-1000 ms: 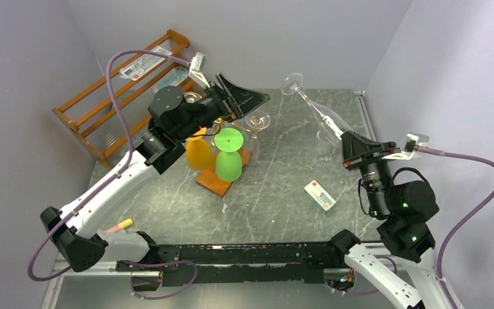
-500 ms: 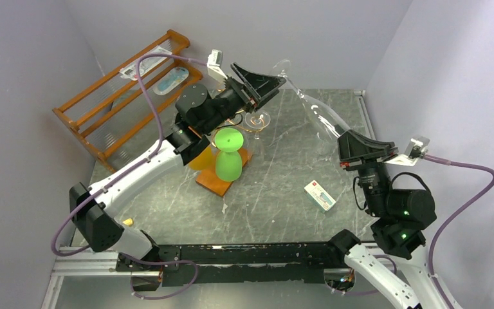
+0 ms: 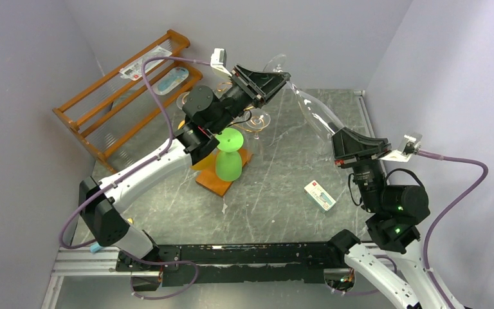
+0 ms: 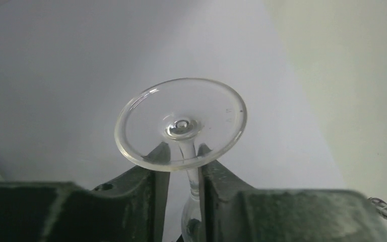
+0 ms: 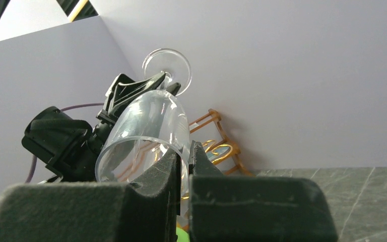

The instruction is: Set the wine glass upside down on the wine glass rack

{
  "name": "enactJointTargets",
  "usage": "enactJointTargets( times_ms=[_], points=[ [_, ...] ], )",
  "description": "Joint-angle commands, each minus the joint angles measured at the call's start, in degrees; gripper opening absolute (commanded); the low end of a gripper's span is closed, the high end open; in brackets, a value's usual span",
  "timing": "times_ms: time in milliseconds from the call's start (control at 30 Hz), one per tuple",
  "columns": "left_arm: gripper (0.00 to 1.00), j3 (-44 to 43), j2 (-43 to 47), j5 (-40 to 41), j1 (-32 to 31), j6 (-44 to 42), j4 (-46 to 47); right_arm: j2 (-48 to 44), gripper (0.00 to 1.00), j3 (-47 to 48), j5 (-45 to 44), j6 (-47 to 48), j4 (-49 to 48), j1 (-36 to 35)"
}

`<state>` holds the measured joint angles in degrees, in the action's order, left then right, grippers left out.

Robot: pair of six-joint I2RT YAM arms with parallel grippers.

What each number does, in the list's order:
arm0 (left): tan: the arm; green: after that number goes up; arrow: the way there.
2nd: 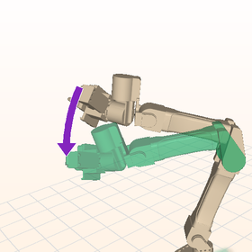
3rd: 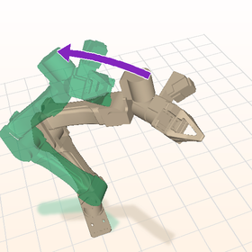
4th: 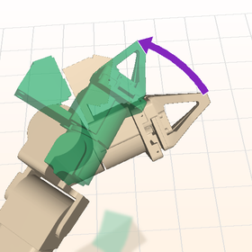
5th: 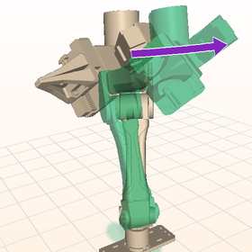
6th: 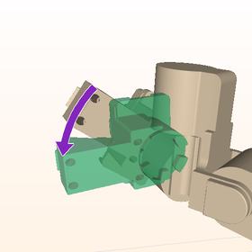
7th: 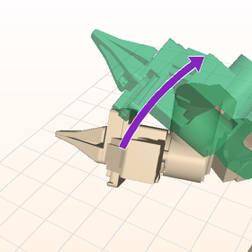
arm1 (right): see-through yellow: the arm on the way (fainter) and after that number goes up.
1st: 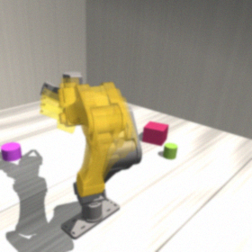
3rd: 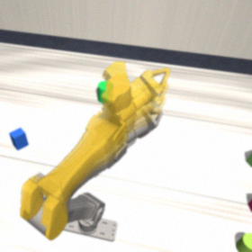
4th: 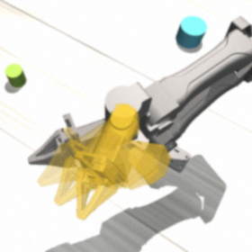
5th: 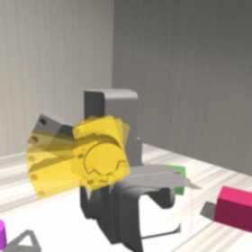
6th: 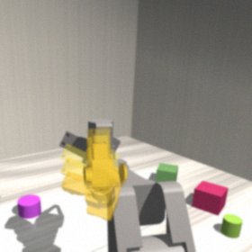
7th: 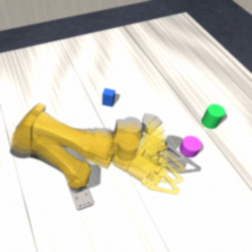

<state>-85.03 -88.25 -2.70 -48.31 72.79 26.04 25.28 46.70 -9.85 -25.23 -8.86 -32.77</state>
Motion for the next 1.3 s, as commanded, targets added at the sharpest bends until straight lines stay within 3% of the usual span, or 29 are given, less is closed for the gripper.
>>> enactJointTargets(
  times_ms=[0,267,333,433,467,500,700,867,1033,1267],
  points=[
    [0.27,0.19,-0.15,5.74,0.15,0.35,7.97,-0.78,0.00,-1.42,2.10,0.70,-3.34,0.06],
    [0.31,-3.64,-2.27,5.12,-0.03,-0.27,8.90,0.47,0.00,-3.38,9.46,3.07,-4.74,0.00],
    [0.24,-3.81,-2.28,5.32,-0.03,-0.41,9.08,0.52,0.00,-3.98,10.89,3.63,-4.93,-0.01],
    [0.06,-4.20,-2.08,5.03,-0.11,-1.83,8.97,0.55,0.00,-4.09,11.70,3.72,-4.12,0.00],
    [0.05,-4.19,-1.91,5.07,-0.16,-2.43,8.65,0.50,0.00,-3.93,11.51,3.37,-3.46,-0.01],
    [0.05,-3.99,-1.58,5.01,-0.20,-3.40,8.82,0.48,0.04,-3.78,11.32,3.08,-2.49,0.05],
    [0.05,-2.88,1.21,3.71,-0.14,-14.27,9.27,-1.33,0.51,-2.55,8.29,3.04,7.02,0.02],
    [0.05,-1.56,4.04,2.22,-0.10,-24.03,8.82,-3.84,0.63,-0.90,9.58,4.44,19.03,0.02],
    [0.05,0.04,6.56,-2.98,-0.04,-33.70,9.73,-5.15,0.72,1.20,20.73,9.57,28.78,0.07],
    [0.05,0.81,9.36,-12.51,-0.03,-45.26,6.03,-3.50,0.80,7.43,17.93,7.91,26.92,0.07]
  ],
)
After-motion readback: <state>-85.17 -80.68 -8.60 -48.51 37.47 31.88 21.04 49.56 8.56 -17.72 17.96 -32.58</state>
